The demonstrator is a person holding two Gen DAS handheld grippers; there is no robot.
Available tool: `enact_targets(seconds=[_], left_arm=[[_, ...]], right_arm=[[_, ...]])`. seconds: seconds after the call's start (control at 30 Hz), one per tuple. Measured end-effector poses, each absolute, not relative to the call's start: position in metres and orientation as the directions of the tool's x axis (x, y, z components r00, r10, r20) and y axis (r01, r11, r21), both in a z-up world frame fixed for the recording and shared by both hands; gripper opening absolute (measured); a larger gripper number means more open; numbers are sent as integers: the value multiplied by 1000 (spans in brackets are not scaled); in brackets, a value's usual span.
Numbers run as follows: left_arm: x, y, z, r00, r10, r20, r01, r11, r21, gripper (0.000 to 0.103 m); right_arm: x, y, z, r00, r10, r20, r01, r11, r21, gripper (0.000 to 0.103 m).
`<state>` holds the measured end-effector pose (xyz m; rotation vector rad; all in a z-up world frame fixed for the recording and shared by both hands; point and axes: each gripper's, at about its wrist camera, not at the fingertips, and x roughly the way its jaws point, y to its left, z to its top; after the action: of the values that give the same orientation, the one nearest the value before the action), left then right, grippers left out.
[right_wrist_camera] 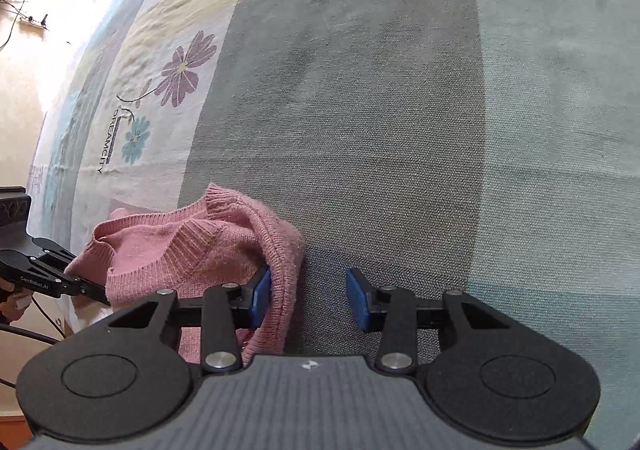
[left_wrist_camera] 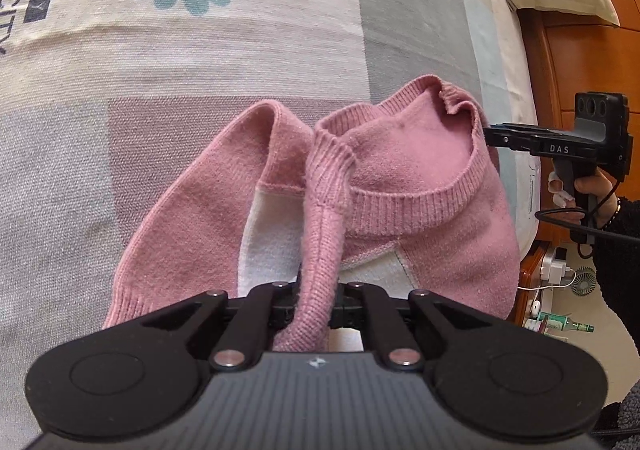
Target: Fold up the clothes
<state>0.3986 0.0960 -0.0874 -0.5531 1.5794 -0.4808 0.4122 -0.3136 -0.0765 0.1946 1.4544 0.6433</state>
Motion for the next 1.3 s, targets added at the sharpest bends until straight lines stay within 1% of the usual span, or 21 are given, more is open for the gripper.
enact_targets(seconds=[0.07,0.1,0.13,0.17,0.2,0.3,0.4,0.53,0.63,0.8,0.9,1.0,1.1,1.17,1.23,1.3], left_arm=[[401,92,-84,-49,-592,-805,-53,806,-590,5],[400,92,-79,-43,-581,-813,-43,814,-579,5],[401,91,-73,-33,-566,-824,-28,825,-565,4],[401,90,-66,-22,-552,-834,-15,834,-552,4],[403,90,-58,-1,-546,-838,-5,838,-546,4],[414,90,-35,70,-524,-849,17,852,-524,3],[441,88,-16,159,-479,-863,78,878,-473,3],[501,91,-1,259,-430,-865,160,902,-401,3],[549,93,4,325,-383,-864,206,921,-331,3],[605,92,-17,303,-342,-889,189,936,-296,3],[616,82,-43,255,-312,-915,172,946,-274,3],[623,76,-59,264,-276,-924,161,957,-240,3],[632,76,-68,281,-277,-919,127,960,-251,3],[634,74,-76,268,-281,-922,110,959,-261,6],[631,73,-80,249,-292,-923,112,956,-272,6],[624,75,-76,256,-293,-921,121,955,-270,12]], right_arm=[[411,-299,-79,-32,505,-862,-321,812,488,46],[410,-291,-80,-31,487,-873,-347,814,467,38],[409,-286,-79,-26,472,-881,-368,815,448,21],[408,-283,-76,-20,462,-887,-386,814,433,13],[408,-281,-74,-9,447,-895,-397,819,413,12],[408,-288,-58,44,428,-903,-401,835,376,11],[413,-293,-37,111,418,-902,-412,845,341,11],[431,-291,-15,203,399,-894,-432,856,284,11],[450,-288,-9,256,372,-892,-436,868,237,11],[481,-283,-13,336,328,-883,-394,900,185,11],[502,-279,-26,373,297,-879,-341,925,168,11],[519,-265,-47,392,239,-889,-330,938,107,11],[533,-258,-59,408,211,-888,-308,948,83,11],[536,-255,-65,417,196,-888,-299,952,69,11],[532,-253,-70,418,183,-890,-297,953,56,13],[526,-255,-66,417,187,-889,-288,955,66,15]])
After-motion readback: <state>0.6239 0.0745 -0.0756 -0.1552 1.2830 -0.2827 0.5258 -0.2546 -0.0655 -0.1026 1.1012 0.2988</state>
